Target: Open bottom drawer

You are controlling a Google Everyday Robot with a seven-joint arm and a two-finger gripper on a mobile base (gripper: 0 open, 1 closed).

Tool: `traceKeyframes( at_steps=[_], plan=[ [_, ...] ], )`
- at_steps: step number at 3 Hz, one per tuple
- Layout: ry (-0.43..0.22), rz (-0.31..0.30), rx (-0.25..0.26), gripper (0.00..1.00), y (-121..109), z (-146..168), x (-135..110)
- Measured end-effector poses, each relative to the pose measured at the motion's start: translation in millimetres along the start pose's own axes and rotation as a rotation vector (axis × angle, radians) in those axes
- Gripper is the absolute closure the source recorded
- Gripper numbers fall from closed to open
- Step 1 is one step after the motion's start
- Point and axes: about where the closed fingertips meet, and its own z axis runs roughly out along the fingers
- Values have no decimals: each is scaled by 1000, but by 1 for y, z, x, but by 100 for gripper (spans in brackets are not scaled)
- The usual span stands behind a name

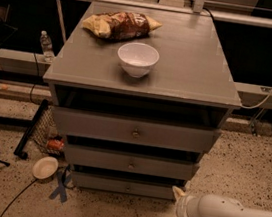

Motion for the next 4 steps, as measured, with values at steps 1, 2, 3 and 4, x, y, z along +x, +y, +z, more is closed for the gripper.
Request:
traceKeyframes(
  at_steps=[1,2,3,4],
  plan=[
    [-14,7,11,0,-6,44,12],
    [-14,7,11,0,-6,44,11],
    [-9,32,9,0,-6,66,22],
    [14,43,16,0,-10,102,37]
  ],
)
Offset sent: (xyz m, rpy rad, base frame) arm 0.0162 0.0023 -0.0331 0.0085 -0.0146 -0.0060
